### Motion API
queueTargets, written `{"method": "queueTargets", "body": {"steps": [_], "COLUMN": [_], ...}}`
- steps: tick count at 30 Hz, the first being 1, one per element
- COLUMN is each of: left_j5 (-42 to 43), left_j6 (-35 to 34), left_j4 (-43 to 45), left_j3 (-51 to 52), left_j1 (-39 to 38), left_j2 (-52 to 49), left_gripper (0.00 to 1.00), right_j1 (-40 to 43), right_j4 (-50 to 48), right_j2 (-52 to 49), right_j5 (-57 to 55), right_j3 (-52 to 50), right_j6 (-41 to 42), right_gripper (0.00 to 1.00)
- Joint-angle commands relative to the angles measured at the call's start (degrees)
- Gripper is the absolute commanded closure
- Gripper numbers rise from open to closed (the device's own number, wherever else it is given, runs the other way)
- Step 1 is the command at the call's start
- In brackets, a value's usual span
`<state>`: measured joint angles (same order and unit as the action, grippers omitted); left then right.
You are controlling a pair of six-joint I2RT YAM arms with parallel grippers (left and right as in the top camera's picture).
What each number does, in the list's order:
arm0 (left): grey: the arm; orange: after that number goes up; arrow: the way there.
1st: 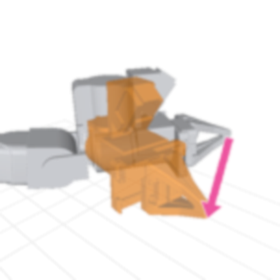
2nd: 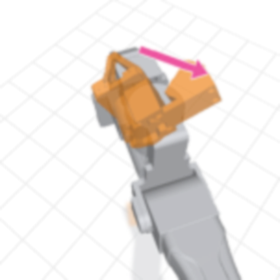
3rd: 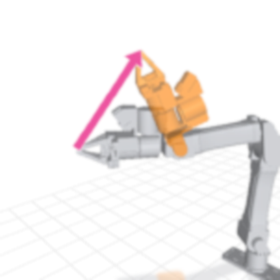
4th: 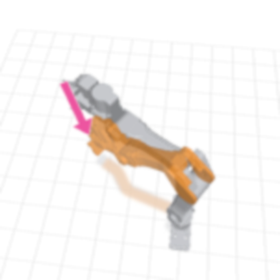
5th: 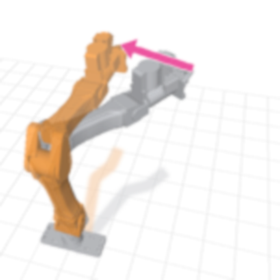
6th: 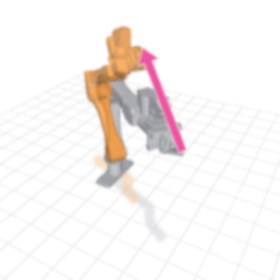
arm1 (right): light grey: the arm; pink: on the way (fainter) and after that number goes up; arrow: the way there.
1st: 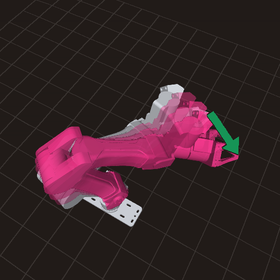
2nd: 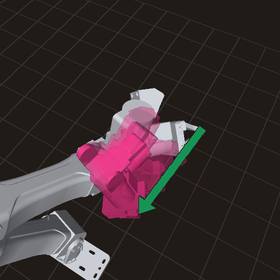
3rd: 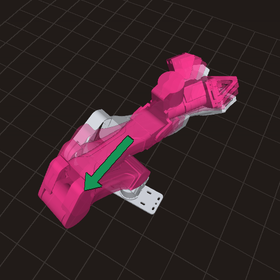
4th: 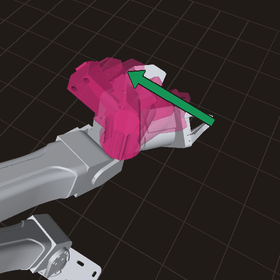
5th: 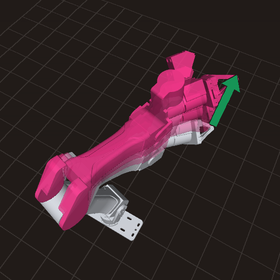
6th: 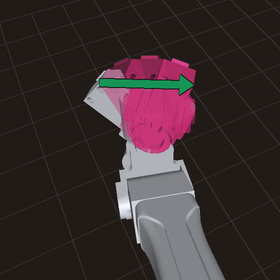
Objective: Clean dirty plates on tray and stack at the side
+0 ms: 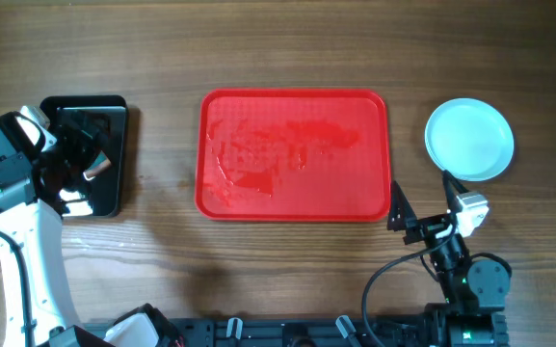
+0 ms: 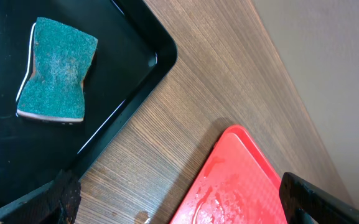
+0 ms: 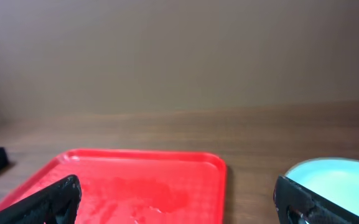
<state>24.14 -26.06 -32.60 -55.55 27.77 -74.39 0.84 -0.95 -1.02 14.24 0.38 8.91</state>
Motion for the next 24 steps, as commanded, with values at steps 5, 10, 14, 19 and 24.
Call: {"method": "queueTargets", "body": {"steps": [5,10,14,19,24], "left_j5": [1.11,1.11,1.11,1.11,1.11], "left_j6": [-0.33,-0.33,-0.33,-0.33,-0.33], "left_j4": [0.15,0.15,0.15,0.15,0.15], "left_j3": [-0.07,-0.07,-0.07,-0.07,-0.07], "left_j1": [-0.17,-0.17,-0.17,-0.17,-0.17], "left_j2": [0.76,0.76,0.76,0.76,0.76], "left_gripper": [0.00,0.00,0.00,0.00,0.00], "right_j1": [-0.28,-0.28,-0.28,-0.28,-0.28], "right_j4": [0.42,0.48,0.24,0.22,0.22], "right_j2": [0.87,0.87,0.87,0.85,0.81], "right_j5": [-4.22,-4.37,-3.74,-3.74,-3.74], "right_j3": [-0.09,-0.09,-0.09,-0.09,-0.09], "right_j6": [-8.90,-8.87,-8.74,-8.79,-8.74], "right_gripper": [0.00,0.00,0.00,0.00,0.00]}}
